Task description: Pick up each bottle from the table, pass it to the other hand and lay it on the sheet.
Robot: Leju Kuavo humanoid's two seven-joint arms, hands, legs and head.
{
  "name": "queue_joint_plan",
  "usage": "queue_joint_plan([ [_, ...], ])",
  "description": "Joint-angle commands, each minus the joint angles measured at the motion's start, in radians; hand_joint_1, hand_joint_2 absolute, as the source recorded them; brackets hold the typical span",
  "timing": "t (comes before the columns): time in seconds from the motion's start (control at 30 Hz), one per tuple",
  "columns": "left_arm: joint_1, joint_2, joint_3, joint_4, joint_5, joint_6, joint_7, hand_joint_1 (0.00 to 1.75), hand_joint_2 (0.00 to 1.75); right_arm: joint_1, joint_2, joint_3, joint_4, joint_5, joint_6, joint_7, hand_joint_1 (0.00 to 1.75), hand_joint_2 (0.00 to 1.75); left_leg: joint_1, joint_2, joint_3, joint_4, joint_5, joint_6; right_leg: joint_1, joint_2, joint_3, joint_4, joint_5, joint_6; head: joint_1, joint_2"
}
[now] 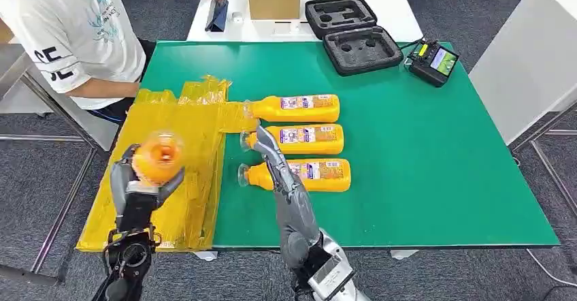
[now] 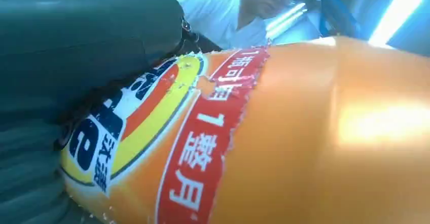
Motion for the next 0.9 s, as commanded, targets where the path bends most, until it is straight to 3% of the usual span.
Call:
queue_joint_plan([
  [0.03,-0.139,0.19,-0.065,0.295,-0.607,-0.283,0.385,1.66,1.75,-0.034,-0.006,-0.01,0.074,-0.031,0.059,0.001,0.0,0.0,0.001,-0.001,0.006,-0.002,-0.001,-0.002,0.001,0.001,0.006,-0.001,-0.001,-0.002,0.0,0.0],
  [0.2,-0.163,0.179,-0.061,0.341,-0.604,-0.287,0.367,1.71,1.75,-0.04,0.002,-0.015,0.085,-0.03,0.065,0.001,0.0,0.0,0.001,-0.002,0.004,-0.001,0.001,-0.002,0.001,-0.001,0.004,-0.001,-0.001,-0.001,0.0,0.0],
  [0.27,-0.189,0.186,-0.098,0.394,-0.704,-0.35,0.414,1.73,1.75,-0.038,0.004,-0.014,0.09,-0.019,0.075,0.001,0.0,0.0,0.002,-0.002,0.005,-0.001,0.0,-0.002,0.001,-0.001,0.005,-0.001,-0.001,-0.001,0.0,0.0],
  [0.47,-0.307,0.173,-0.114,0.566,-0.708,-0.485,0.383,1.75,1.75,-0.036,0.026,-0.026,0.102,-0.016,0.085,0.001,0.0,0.0,0.001,-0.004,0.005,-0.001,0.001,-0.002,0.0,-0.002,0.006,-0.001,-0.001,-0.001,0.0,0.0],
  [0.6,-0.348,0.159,-0.116,0.596,-0.697,-0.509,0.374,1.71,1.75,-0.055,0.036,-0.035,0.128,-0.011,0.074,0.001,0.0,0.0,0.0,-0.007,0.004,-0.001,0.002,-0.001,0.0,-0.006,0.007,0.0,0.0,-0.001,0.0,0.0],
  [0.7,-0.364,0.153,-0.118,0.623,-0.685,-0.535,0.366,1.57,1.75,-0.064,0.044,-0.045,0.151,-0.012,0.072,0.001,0.0,0.0,0.0,-0.008,0.006,-0.002,0.003,-0.001,0.0,-0.007,0.009,-0.001,0.001,-0.001,0.0,0.0],
  [0.73,-0.371,0.143,-0.118,0.647,-0.675,-0.544,0.354,1.08,1.75,-0.068,0.048,-0.052,0.161,-0.01,0.071,0.001,0.0,0.0,0.001,-0.007,0.007,-0.002,0.004,-0.002,0.0,-0.006,0.009,-0.001,0.001,-0.002,0.0,0.0],
  [0.77,-0.376,0.142,-0.129,0.665,-0.673,-0.56,0.347,0.17,1.75,-0.064,0.05,-0.058,0.165,-0.01,0.071,0.001,0.0,0.0,0.001,-0.007,0.007,-0.002,0.005,-0.002,0.0,-0.006,0.009,-0.001,0.002,-0.002,0.0,0.0],
  [0.9,-0.375,0.14,-0.135,0.671,-0.67,-0.571,0.337,0.17,1.75,-0.059,0.048,-0.059,0.167,-0.011,0.074,0.001,0.0,0.0,0.001,-0.008,0.007,-0.002,0.008,-0.003,0.0,-0.007,0.009,-0.001,0.003,-0.005,0.0,0.0],
])
